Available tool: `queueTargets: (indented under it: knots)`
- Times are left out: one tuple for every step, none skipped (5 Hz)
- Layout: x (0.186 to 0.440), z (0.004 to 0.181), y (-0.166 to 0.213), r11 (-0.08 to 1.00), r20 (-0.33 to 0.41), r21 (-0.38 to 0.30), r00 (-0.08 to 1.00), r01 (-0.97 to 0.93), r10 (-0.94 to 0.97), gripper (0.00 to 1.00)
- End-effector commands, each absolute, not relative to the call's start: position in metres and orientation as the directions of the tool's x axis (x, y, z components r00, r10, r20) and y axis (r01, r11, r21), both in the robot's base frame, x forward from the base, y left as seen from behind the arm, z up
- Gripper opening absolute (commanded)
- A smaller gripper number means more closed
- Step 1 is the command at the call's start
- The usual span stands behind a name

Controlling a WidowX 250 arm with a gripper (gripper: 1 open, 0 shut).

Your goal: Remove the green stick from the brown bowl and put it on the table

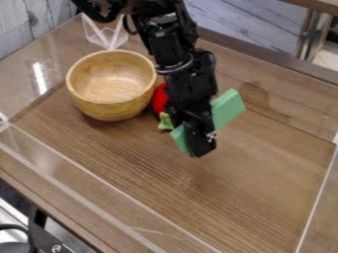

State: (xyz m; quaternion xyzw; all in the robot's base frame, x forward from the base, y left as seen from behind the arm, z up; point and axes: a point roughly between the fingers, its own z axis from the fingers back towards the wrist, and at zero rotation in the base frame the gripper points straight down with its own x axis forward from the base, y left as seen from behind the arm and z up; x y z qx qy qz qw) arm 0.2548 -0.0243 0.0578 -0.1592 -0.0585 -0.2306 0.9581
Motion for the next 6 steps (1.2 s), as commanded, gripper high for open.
queueTargets:
  knots:
    - [0.277, 0.066, -0.007, 0.852, 0.232, -0.243, 0.88, 0.464, -0.414, 1.0]
    - [0.295, 0.063, 0.012, 0.864, 0.24, -0.229, 0.886, 0.448, -0.396, 1.0]
    - [0.302, 0.06, 0.001, 0.825, 0.238, -0.23, 0.852, 0.516, -0.467, 1.0]
    - [0.308, 0.059, -0.009, 0.78, 0.237, -0.23, 0.811, 0.582, -0.535, 1.0]
    - [0.312, 0.058, -0.02, 0.728, 0.237, -0.23, 0.763, 0.646, -0.602, 1.0]
    - [0.317, 0.048, -0.039, 0.714, 0.231, -0.235, 0.751, 0.66, -0.618, 1.0]
